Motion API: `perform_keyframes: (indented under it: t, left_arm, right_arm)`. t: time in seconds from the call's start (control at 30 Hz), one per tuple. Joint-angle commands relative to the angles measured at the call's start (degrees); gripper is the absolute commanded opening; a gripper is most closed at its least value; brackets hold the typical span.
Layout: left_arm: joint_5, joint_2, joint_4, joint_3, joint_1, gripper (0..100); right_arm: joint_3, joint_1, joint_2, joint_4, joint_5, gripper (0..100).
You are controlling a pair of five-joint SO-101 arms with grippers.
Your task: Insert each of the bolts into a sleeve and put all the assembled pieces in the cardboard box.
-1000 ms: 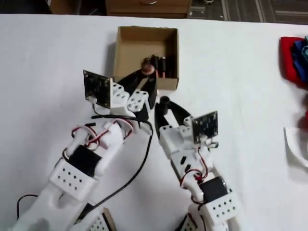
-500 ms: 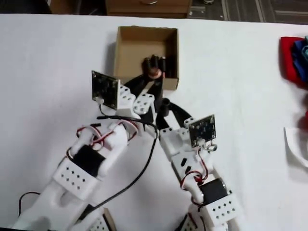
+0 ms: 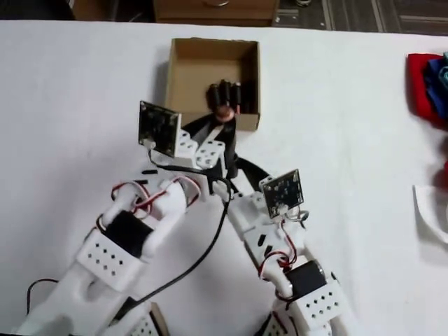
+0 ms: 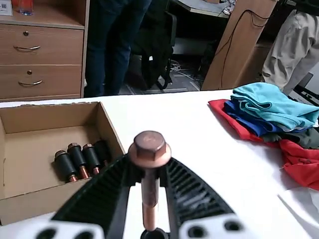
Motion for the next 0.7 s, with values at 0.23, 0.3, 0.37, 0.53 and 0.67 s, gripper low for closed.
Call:
perform_keyframes:
  t: [0.23, 0.3, 0.37, 0.53, 0.67]
  left_arm:
    - [0.09, -1.67, 0.35, -4.88, 0.18, 3]
    - [0.09, -1.67, 0.62, -6.02, 0.18, 3]
    - [0.09, -1.67, 2.29, -6.90, 0.18, 3]
    - [0.09, -1.67, 4.40, -7.08, 0.18, 3]
    - [0.09, -1.67, 4.48, -7.16, 0.18, 3]
  right_arm:
    - [0.26, 0.04, -1.71, -3.21, 0.70, 2.1]
    - [0.79, 0.04, -1.71, -3.30, 0.70, 2.1]
    - [0.79, 0.04, -1.71, -3.30, 0.70, 2.1]
    - [0.79, 0.04, -1.71, -3.30, 0.70, 2.1]
    - [0.79, 0.13, -1.71, -3.30, 0.70, 2.1]
